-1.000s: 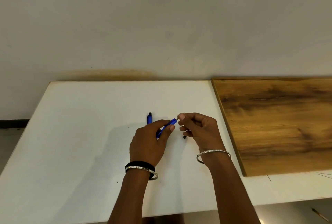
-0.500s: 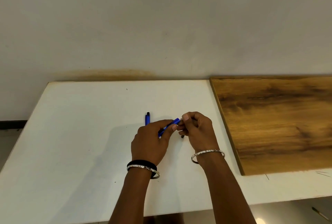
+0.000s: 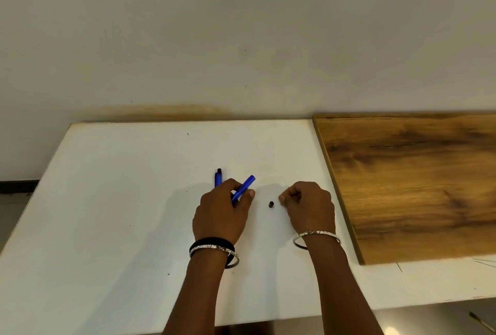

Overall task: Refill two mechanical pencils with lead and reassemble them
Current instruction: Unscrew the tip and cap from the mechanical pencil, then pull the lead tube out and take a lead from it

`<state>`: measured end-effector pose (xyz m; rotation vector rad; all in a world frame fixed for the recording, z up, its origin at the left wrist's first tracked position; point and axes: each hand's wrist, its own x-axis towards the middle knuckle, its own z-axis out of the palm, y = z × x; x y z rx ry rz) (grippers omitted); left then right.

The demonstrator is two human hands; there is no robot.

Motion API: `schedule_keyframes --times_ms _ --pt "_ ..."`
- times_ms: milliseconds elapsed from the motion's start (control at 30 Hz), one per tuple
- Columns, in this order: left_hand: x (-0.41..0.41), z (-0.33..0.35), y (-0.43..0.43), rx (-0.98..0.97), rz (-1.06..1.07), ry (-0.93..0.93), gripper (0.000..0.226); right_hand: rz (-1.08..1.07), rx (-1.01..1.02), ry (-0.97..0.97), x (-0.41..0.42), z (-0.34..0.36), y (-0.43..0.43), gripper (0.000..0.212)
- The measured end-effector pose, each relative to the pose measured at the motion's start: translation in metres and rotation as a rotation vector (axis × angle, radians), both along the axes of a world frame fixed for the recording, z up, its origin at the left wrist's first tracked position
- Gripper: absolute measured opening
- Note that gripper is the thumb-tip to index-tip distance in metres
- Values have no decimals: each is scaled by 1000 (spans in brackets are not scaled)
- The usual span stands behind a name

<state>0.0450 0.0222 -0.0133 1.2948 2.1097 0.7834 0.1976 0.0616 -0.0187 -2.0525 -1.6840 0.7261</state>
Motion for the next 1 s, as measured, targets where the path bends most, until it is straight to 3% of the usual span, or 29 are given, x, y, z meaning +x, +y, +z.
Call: schedule_keyframes --times_ms 333,1000 --pt "-1 -5 -2 -157 72 98 24 -79 192 115 -6 11 3 11" --pt "8 -8 2 -226 35 158 23 71 102 161 -20 4 2 15"
